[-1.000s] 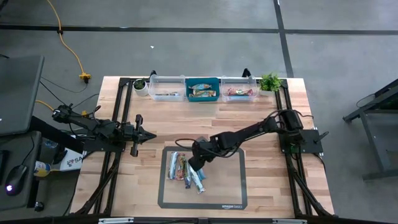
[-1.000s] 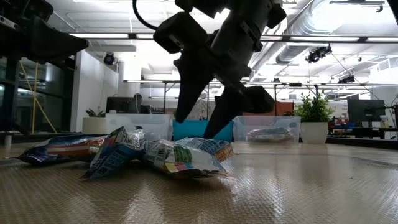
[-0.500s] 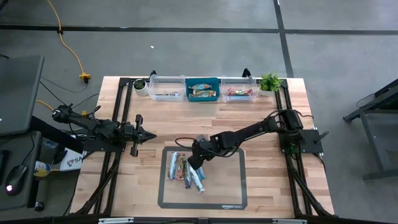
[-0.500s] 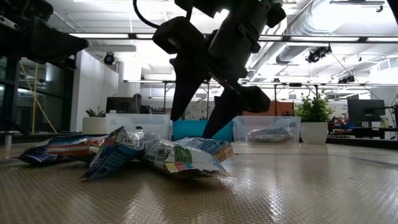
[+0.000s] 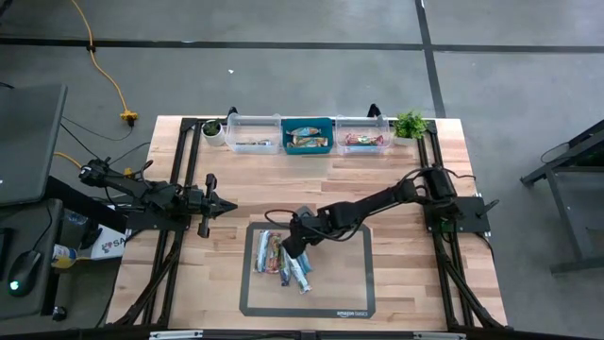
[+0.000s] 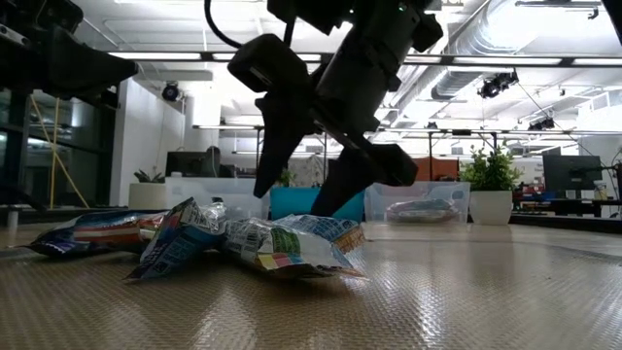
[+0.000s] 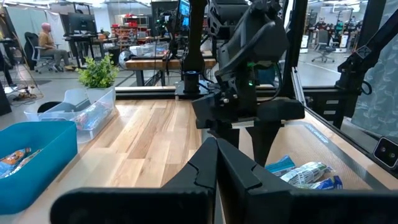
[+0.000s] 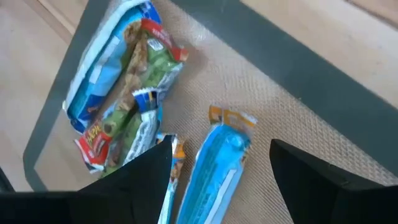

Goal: Pick and place Granola Bars by type
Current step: Put the yellow granola bar into the blue bin

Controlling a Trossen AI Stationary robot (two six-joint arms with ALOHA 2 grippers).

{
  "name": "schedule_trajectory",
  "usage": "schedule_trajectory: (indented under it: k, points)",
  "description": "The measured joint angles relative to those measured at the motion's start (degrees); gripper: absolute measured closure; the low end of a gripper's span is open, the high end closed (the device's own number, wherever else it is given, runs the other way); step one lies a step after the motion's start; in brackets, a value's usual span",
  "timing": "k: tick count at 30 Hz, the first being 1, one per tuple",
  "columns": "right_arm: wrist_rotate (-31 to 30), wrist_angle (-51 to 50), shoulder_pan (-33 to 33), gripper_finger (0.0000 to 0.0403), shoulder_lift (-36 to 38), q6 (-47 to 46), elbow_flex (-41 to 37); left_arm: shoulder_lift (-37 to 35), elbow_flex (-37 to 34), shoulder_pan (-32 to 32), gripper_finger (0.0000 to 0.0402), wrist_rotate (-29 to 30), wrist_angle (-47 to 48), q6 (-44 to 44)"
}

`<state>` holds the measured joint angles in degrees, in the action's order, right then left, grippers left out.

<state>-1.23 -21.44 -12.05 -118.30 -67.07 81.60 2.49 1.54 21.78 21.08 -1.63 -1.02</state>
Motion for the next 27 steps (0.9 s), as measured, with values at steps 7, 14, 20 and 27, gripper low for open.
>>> schedule_trajectory:
  k: [7,14,20,27]
  points:
    - [-0.18,0.40,0.00,0.0149,-0.31,0.07,0.01,0.01,0.00,-0.02,0.0400,0.00,0.02,0.00]
    - [-0.08,1.44,0.00,0.0149,-1.77,0.42,0.02,0.00,0.00,0.00,0.0400,0.00,0.04,0.00]
    - [-0.69,2.72,0.16,0.0165,-1.86,1.39,0.02,0.01,-0.01,0.00,0.0400,0.00,0.01,0.00]
    - [-0.16,2.77,0.50,0.0212,-1.86,2.85,0.02,0.02,0.00,-0.02,0.0400,0.00,0.02,0.00]
